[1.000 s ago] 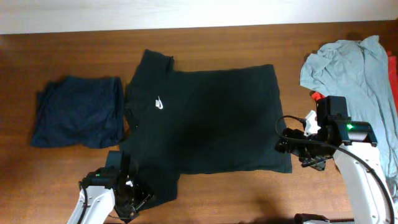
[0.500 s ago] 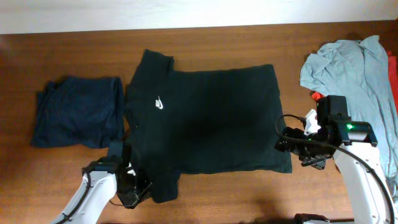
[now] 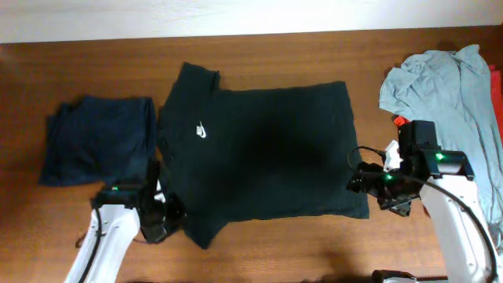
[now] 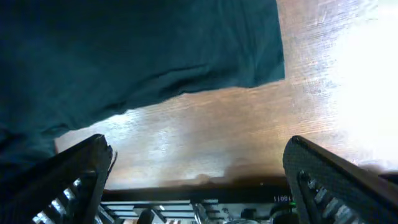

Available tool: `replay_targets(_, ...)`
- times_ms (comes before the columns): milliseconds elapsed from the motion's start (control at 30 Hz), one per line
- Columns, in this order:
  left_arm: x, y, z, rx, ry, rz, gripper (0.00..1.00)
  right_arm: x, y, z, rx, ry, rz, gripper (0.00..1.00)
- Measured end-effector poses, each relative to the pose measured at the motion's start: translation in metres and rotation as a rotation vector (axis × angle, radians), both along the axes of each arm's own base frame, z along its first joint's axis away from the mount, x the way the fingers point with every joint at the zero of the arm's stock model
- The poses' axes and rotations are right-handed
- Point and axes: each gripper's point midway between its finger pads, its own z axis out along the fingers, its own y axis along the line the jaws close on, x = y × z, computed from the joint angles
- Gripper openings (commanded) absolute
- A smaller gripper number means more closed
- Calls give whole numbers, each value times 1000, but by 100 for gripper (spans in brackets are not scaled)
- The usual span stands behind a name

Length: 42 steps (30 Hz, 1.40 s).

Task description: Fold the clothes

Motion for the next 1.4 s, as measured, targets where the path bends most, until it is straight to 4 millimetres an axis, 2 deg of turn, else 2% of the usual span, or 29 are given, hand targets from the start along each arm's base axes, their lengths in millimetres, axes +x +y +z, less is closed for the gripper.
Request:
replay_targets(100, 14, 5, 17, 34, -60, -16, 1, -3, 0, -15, 8, 67, -21, 88)
replay_targets(167, 20, 8, 23, 50, -85, -25, 0, -7, 0, -32, 12, 123, -40, 84)
replay_targets(367, 19, 11, 24, 71, -85, -38, 0, -28, 2, -82, 21, 265, -110, 77)
replay_targets(467, 19, 12, 24, 77, -86, -42, 1, -31, 3, -95, 19, 267, -141, 73)
replay_targets(700, 19, 12, 24, 78, -87, -45, 0, -12, 0, -102, 17, 198, -228, 61)
replay_targets(867, 19, 12, 24, 78, -88, -48, 0, -9, 0, -103, 17, 192, -257, 59)
replay_targets(900, 19, 12, 24, 78, -88, -48, 0, -9, 0, -104, 18, 193, -260, 55)
replay_targets(933, 19, 12, 24, 78, -88, -49, 1, -10, 0, -105, 16, 193, -259, 43)
replay_targets(1067, 19, 13, 24, 81, -88, -49, 1, -14, -4, -108, -7, 205, -277, 20)
replay_targets(1233, 19, 13, 23, 86, -89, -55, 1, -28, -4, -108, -16, 253, -251, 9)
replay_targets(1400, 16, 15, 23, 94, -77, -55, 1, -45, -5, -105, -35, 317, -228, 9)
